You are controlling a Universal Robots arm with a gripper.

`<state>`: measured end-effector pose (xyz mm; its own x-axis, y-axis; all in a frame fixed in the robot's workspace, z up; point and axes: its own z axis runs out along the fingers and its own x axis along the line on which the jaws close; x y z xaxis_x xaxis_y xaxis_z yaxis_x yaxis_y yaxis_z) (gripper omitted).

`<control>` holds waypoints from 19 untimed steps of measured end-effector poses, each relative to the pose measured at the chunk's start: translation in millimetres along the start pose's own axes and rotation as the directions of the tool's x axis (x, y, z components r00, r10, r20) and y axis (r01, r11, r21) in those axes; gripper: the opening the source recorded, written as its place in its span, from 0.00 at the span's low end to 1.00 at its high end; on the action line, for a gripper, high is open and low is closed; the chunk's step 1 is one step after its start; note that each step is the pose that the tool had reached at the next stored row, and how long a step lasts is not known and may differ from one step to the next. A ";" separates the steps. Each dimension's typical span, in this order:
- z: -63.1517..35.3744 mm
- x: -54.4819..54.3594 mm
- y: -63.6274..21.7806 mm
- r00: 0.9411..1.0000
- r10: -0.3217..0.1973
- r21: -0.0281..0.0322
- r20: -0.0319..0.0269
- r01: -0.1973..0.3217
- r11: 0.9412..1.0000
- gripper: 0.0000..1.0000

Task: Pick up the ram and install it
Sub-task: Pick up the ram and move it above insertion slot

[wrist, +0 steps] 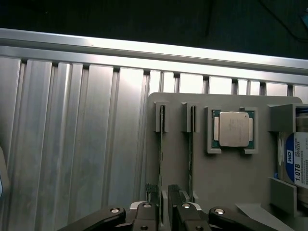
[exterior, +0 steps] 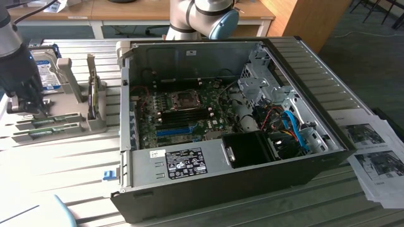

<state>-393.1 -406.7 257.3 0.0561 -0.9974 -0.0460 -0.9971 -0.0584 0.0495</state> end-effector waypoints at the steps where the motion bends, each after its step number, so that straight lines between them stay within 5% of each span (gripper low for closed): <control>1: 1.1 0.0 -0.1 1.000 0.000 0.000 0.000 0.000 1.000 0.22; 19: 30.2 1.5 -1.5 1.000 0.000 0.000 0.000 0.000 1.000 0.22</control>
<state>-393.1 -406.8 227.0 0.0559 -0.9974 -0.0464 -0.9971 -0.0582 0.0495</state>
